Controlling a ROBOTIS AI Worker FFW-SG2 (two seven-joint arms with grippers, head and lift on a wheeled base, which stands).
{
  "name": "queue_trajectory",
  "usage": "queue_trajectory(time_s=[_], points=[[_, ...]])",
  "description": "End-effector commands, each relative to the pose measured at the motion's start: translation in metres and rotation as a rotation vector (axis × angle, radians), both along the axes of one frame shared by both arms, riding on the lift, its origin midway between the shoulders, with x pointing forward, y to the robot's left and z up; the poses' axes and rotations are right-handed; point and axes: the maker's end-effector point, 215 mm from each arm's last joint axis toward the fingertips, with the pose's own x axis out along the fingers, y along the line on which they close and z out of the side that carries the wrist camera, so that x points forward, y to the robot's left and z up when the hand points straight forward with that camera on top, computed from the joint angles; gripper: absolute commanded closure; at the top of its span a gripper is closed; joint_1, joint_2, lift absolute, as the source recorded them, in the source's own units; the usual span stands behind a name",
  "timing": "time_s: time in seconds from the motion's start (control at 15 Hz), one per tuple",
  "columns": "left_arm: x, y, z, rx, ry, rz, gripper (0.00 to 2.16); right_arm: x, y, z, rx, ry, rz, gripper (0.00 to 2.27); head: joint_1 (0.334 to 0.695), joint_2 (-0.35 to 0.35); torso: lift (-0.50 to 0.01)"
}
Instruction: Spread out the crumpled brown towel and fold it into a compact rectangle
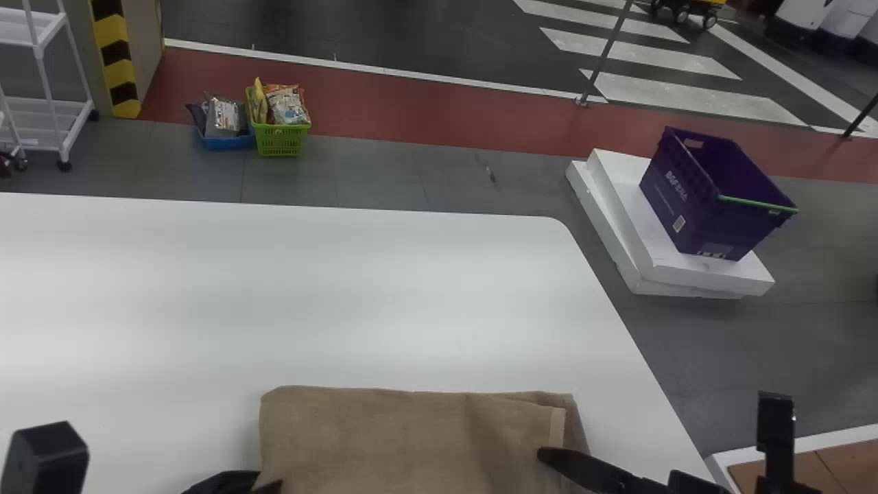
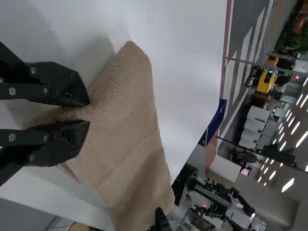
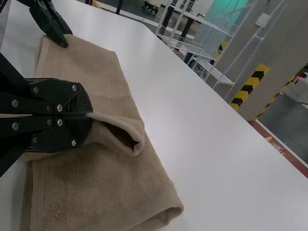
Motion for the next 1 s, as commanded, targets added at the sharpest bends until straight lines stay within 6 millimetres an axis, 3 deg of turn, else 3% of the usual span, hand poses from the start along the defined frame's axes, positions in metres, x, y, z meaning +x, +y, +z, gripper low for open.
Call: queue_trajectory(time_s=[0.0,0.2,0.47,0.53,0.8,0.87,0.93], points=[[0.001,0.03,0.004,0.001,-0.001,0.037,1.23,0.003,0.018,0.005,-0.001,-0.012,0.043,1.23,0.695,-0.35,-0.127],[0.002,0.065,0.007,-0.014,0.005,0.078,1.23,-0.002,0.049,0.007,-0.009,-0.013,0.12,1.23,0.695,-0.35,-0.127],[0.007,0.115,0.009,-0.006,0.001,0.154,1.23,-0.006,0.058,0.009,-0.021,-0.017,0.145,1.23,0.695,-0.205,-0.127],[0.007,0.118,0.011,-0.011,0.0,0.156,1.23,-0.006,0.057,0.009,-0.022,-0.017,0.142,1.23,0.695,-0.158,-0.127],[0.004,0.108,0.009,-0.021,0.01,0.136,1.22,-0.005,0.051,0.001,-0.048,0.005,0.128,1.23,0.695,-0.129,-0.127],[0.002,0.104,0.009,-0.027,0.012,0.123,0.91,-0.006,0.051,-0.003,-0.046,0.013,0.125,1.23,0.695,-0.14,-0.127],[0.0,0.102,0.009,-0.03,0.012,0.118,0.27,-0.005,0.05,-0.004,-0.046,0.017,0.123,1.23,0.695,-0.147,-0.127]])
